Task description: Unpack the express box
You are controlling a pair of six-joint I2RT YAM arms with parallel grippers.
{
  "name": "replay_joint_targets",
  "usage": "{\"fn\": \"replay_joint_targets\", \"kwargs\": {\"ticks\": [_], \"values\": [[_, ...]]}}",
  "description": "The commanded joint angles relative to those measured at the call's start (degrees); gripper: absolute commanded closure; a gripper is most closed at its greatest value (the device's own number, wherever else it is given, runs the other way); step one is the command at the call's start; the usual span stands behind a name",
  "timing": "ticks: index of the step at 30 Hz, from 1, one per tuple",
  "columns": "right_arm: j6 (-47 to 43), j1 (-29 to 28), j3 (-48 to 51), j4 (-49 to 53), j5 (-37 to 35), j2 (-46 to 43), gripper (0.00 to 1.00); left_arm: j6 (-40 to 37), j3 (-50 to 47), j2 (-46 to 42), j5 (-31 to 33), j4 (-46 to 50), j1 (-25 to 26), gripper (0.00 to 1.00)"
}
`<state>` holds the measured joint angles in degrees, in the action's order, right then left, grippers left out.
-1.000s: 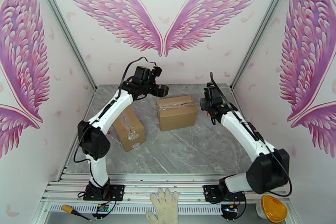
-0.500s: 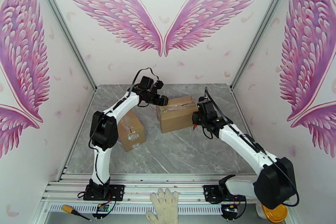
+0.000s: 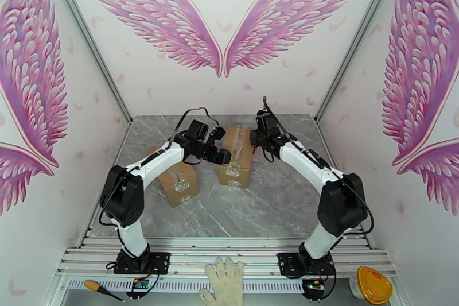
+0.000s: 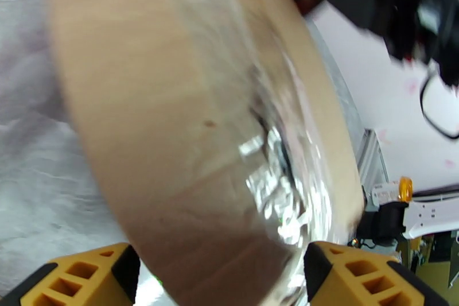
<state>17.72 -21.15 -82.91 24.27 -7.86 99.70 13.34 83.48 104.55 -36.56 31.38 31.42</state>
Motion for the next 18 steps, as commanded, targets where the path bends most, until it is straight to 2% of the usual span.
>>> {"fn": "replay_joint_targets", "kwargs": {"ticks": [1,6,9,14,18], "values": [[-2.2,-0.6,-4.7,-1.6,7.6,3.5,1.0,1.7,-0.5,-0.8,-4.0,-2.7,2.7,0.2],[-2.8,-0.6,-7.4,0.0,7.9,5.7,1.0,-0.1,1.3,-0.3,-3.3,-1.9,5.4,0.19],[-3.7,0.1,-7.9,1.9,3.4,4.0,1.0,-5.7,3.0,-1.6,0.7,2.5,6.0,0.19],[-0.6,4.7,-6.8,3.6,-1.4,-2.4,1.0,-20.6,4.2,-6.9,10.3,9.4,6.7,0.19],[2.5,7.5,-3.1,3.7,-4.1,-8.5,1.0,-37.5,0.9,-12.7,16.8,7.3,8.0,0.18]]}}
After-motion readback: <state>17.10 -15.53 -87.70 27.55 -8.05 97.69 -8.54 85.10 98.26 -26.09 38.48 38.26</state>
